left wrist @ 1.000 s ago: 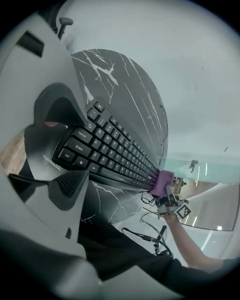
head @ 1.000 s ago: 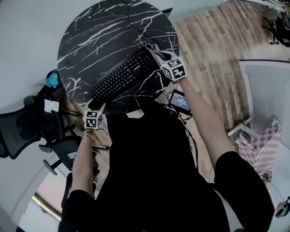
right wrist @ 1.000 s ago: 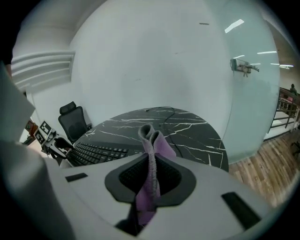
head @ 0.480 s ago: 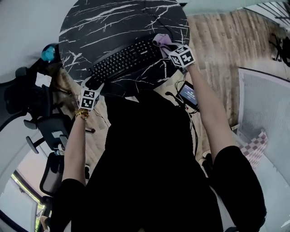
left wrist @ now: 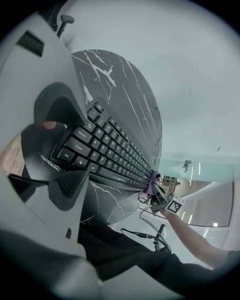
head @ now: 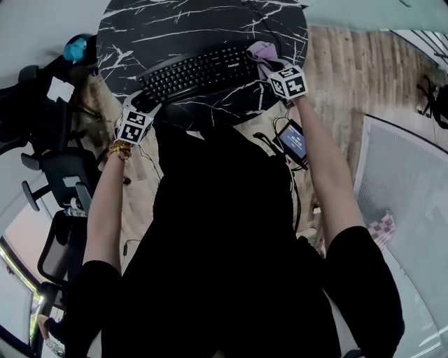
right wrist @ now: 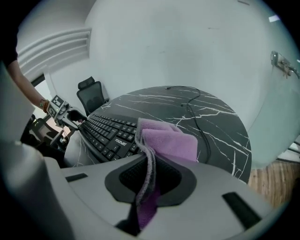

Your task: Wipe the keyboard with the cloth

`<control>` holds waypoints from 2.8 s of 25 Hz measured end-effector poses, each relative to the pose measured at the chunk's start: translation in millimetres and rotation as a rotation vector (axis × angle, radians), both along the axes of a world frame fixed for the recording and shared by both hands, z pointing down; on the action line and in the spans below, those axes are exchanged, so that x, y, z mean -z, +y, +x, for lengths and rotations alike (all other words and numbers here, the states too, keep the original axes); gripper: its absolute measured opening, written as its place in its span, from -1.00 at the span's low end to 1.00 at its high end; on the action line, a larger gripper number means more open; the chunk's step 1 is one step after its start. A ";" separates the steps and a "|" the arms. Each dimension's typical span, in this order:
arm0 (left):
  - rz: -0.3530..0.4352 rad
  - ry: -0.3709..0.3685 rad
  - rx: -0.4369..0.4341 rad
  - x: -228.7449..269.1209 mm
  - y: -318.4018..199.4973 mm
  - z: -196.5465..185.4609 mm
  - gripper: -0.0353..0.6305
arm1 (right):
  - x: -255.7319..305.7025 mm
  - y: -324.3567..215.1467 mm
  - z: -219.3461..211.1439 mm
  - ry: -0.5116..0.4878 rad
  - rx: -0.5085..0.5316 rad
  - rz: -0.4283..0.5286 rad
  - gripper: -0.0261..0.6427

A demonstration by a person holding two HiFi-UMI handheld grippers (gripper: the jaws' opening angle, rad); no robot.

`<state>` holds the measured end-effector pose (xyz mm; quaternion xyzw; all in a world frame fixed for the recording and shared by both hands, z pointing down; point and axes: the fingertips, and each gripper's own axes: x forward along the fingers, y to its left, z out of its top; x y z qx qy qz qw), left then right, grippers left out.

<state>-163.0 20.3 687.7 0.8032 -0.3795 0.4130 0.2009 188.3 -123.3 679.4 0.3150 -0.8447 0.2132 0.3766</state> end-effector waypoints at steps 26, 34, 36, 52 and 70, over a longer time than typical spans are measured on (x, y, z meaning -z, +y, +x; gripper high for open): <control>-0.034 -0.004 -0.018 0.2 5.1 -1.0 -0.02 | -3.4 28.7 -50.9 0.077 0.189 0.031 -0.77; -0.045 0.017 -0.028 1.6 5.9 -0.4 -0.02 | -4.0 34.5 -65.6 0.097 0.307 0.056 -0.77; -0.054 0.021 -0.033 2.0 5.5 0.3 -0.02 | -2.7 41.0 -76.7 0.096 0.377 0.054 -0.77; -0.062 0.001 -0.030 3.0 5.7 0.4 -0.02 | -0.7 65.9 -116.0 0.099 0.595 0.071 -0.77; -0.047 -0.008 -0.055 3.1 6.9 -0.1 -0.02 | -1.1 94.9 -176.7 0.060 0.690 0.104 -0.77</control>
